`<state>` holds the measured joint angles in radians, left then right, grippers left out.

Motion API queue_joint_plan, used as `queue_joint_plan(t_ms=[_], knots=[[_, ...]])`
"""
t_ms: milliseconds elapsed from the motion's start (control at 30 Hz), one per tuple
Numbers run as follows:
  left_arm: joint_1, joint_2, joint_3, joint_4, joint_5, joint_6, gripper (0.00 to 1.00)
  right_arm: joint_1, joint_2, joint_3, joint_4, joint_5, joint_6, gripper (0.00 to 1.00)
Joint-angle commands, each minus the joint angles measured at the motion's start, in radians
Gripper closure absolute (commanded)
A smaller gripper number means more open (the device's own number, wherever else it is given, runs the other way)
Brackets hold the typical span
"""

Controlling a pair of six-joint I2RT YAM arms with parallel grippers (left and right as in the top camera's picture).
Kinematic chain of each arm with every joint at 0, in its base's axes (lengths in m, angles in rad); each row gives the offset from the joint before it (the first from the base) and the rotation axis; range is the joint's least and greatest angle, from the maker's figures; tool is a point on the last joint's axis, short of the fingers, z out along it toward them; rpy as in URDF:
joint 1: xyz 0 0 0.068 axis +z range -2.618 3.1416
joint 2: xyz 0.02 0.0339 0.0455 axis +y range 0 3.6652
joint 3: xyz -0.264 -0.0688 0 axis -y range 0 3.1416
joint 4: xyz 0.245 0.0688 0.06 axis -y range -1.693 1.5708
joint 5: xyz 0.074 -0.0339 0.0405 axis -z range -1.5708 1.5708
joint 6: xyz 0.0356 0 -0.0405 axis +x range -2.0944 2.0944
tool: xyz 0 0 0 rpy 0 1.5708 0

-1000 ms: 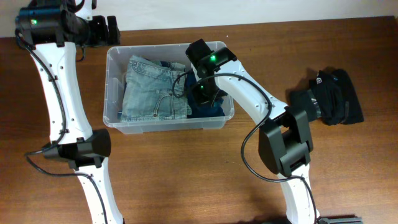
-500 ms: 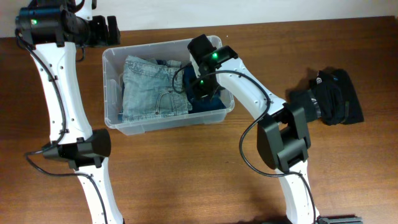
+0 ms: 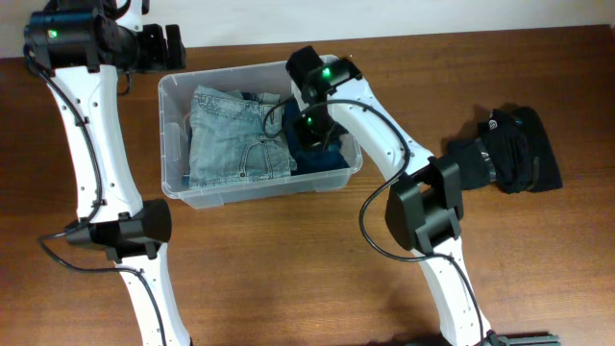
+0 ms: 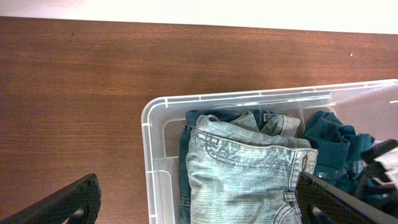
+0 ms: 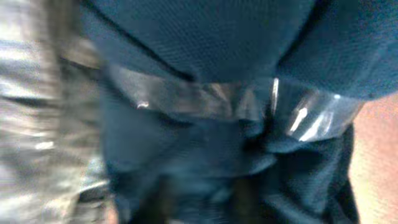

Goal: Pack container
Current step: 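Raise the right gripper and move it to the black garment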

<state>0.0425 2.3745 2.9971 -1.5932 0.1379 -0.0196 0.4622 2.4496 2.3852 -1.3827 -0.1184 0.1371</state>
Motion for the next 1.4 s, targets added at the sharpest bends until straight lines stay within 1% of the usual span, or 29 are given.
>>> queue_joint_plan(t_ms=[0, 33, 67, 100, 200, 233, 333, 367, 433, 533, 700, 867, 900, 1067, 1100, 1167, 1233, 1367], knots=[[0.002, -0.026, 0.013, -0.001, -0.008, 0.012, 0.01, -0.051, 0.008, 0.258, -0.117, 0.016, -0.003, 0.34], [0.002, -0.026, 0.013, -0.001, -0.008, 0.012, 0.01, -0.063, 0.008, 0.360, -0.165, 0.005, -0.003, 0.16], [0.002, -0.026, 0.013, -0.001, -0.008, 0.012, 0.01, -0.074, 0.008, 0.426, -0.195, -0.012, -0.003, 0.06], [0.002, -0.026, 0.013, -0.001, -0.008, 0.012, 0.01, -0.084, 0.008, 0.482, -0.221, -0.030, -0.003, 0.00], [0.002, -0.026, 0.013, -0.001, -0.008, 0.012, 0.01, -0.152, 0.008, 0.679, -0.316, -0.086, -0.002, 0.01], [0.002, -0.026, 0.013, -0.001, -0.008, 0.012, 0.01, -0.185, 0.001, 0.707, -0.316, -0.121, -0.002, 0.01], [0.002, -0.026, 0.013, -0.001, -0.008, 0.012, 0.01, -0.258, -0.015, 0.713, -0.316, -0.153, 0.002, 0.01], [0.002, -0.026, 0.013, -0.001, -0.008, 0.012, 0.01, -0.322, -0.016, 0.711, -0.316, -0.172, 0.002, 0.01], [0.002, -0.026, 0.013, -0.001, -0.008, 0.012, 0.01, -0.396, -0.016, 0.695, -0.316, -0.190, 0.002, 0.01], [0.002, -0.026, 0.013, -0.001, -0.008, 0.012, 0.01, -0.549, -0.016, 0.640, -0.316, -0.195, 0.002, 0.01], [0.002, -0.026, 0.013, -0.001, -0.008, 0.012, 0.01, -0.707, -0.044, 0.528, -0.316, -0.275, 0.001, 0.01], [0.002, -0.026, 0.013, -0.001, -0.008, 0.012, 0.01, -0.836, -0.117, 0.370, -0.316, -0.225, 0.001, 0.01], [0.002, -0.026, 0.013, -0.001, -0.008, 0.012, 0.01, -0.883, -0.134, 0.326, -0.316, -0.195, 0.001, 0.01], [0.002, -0.026, 0.013, -0.001, -0.008, 0.012, 0.01, -1.028, -0.138, 0.240, -0.316, -0.192, -0.005, 0.01], [0.002, -0.026, 0.013, -0.001, -0.008, 0.012, 0.01, -1.084, -0.138, 0.201, -0.316, -0.187, -0.047, 0.01], [0.002, -0.026, 0.013, -0.001, -0.008, 0.012, 0.01, -1.132, -0.137, 0.162, -0.314, -0.183, -0.119, 0.01], [0.002, -0.026, 0.013, -0.001, -0.008, 0.012, 0.01, -1.188, -0.137, 0.098, -0.291, -0.183, -0.222, 0.01], [0.002, -0.026, 0.013, -0.001, -0.008, 0.012, 0.01, -1.224, -0.137, -0.017, -0.206, -0.185, -0.304, 0.02]])
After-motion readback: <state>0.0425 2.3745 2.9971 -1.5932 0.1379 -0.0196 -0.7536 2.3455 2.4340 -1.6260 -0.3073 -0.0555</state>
